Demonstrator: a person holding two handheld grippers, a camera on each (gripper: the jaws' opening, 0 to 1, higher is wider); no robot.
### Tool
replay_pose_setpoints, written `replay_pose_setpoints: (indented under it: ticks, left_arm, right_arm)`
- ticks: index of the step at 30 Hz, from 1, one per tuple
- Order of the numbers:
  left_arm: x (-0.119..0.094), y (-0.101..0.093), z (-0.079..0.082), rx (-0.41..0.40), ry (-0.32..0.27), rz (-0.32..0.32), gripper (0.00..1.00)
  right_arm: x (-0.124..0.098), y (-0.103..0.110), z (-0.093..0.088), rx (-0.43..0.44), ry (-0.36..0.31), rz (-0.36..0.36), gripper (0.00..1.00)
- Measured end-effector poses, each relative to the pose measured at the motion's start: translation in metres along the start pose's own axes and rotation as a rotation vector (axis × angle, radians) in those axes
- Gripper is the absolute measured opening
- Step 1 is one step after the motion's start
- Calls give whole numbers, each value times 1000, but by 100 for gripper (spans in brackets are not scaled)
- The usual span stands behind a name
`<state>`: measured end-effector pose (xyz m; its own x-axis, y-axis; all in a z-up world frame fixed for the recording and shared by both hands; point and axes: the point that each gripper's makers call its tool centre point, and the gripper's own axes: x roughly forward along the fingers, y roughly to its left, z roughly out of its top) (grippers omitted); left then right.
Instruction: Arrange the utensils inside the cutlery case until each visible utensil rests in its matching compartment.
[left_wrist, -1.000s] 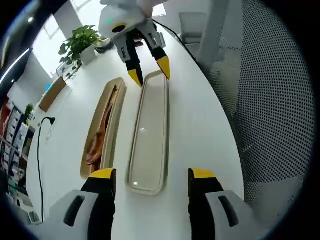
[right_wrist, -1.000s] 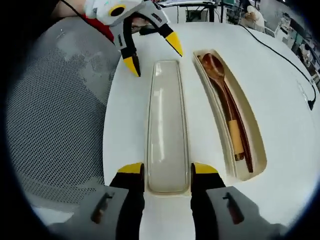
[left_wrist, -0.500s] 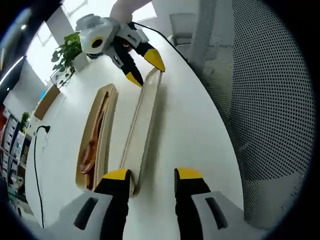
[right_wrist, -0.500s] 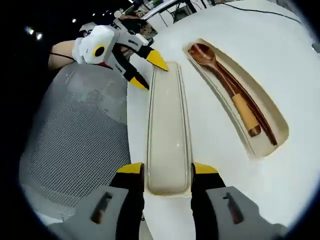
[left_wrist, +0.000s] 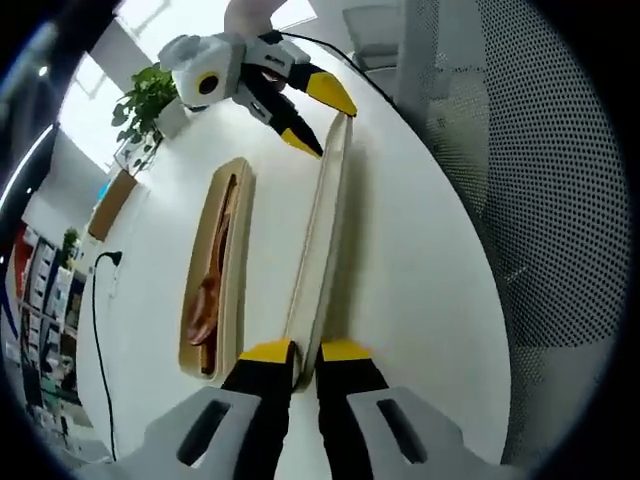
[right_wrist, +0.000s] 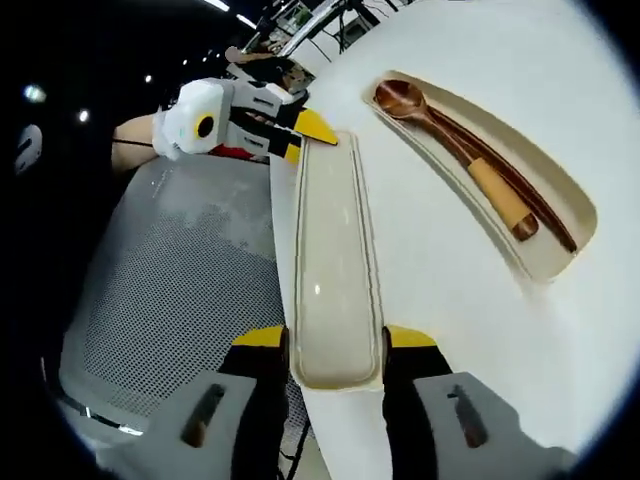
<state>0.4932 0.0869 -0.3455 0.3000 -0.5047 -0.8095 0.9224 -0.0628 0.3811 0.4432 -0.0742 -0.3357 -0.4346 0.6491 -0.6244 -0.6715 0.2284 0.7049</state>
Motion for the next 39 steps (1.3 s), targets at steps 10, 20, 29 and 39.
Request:
replay_pose_setpoints:
  ticks: [10,20,29,39]
  left_arm:
    - [-2,1,9,-131,2,-22,5]
    - [-3,-5,14,-229,-36,-56,4]
    - [-3,-1,13,-280,-96,-59,6]
    - [-5,-13,18,-407,-84,-149,6]
  right_arm:
    - [-3,9,35,-289,-103,-288,41]
    - [-12,-44,29,-604,169,-709,17]
    - [-14,-43,28,-616,191,-666,3]
    - [-16,-42,28,-570,187,-611,5]
